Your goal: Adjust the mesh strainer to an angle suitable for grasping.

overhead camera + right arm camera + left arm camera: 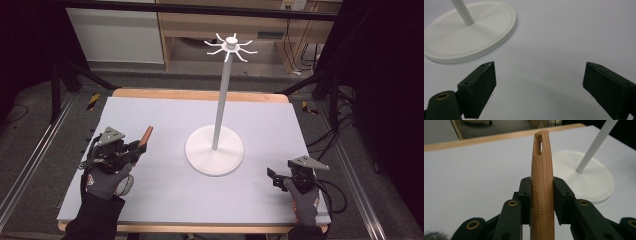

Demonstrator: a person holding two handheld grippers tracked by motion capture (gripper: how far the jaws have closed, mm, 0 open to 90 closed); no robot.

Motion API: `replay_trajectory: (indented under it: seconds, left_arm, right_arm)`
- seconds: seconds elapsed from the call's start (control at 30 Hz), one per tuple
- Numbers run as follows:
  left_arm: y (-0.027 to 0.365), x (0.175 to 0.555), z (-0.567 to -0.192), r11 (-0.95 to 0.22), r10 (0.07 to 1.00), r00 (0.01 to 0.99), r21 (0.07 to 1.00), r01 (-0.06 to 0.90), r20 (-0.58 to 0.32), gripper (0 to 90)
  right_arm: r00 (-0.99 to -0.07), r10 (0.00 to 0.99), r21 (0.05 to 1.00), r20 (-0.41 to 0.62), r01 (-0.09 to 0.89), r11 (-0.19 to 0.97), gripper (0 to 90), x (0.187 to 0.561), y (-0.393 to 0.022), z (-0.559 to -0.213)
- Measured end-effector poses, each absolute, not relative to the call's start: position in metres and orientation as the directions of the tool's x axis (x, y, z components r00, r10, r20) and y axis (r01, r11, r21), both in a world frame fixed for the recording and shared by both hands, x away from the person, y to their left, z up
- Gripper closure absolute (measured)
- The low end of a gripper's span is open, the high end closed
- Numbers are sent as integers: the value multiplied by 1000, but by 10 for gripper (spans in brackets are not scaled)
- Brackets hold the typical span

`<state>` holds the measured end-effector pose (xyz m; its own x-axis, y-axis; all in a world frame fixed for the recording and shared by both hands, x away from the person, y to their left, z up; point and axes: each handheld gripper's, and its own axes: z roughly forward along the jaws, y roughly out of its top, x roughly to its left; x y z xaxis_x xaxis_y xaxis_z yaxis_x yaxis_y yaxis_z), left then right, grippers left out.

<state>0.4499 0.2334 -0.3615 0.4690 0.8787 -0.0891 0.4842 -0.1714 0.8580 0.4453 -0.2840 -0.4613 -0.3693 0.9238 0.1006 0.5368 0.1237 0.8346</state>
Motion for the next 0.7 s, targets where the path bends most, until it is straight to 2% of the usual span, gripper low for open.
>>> replay_trajectory:
  seconds: [0.7]
  left_arm:
    - [224, 437, -328, -87, 864, 495, 937, 337, -98, 699]
  right_arm:
    - [-382, 918, 834, 104, 536, 129, 119, 445, -281, -463]
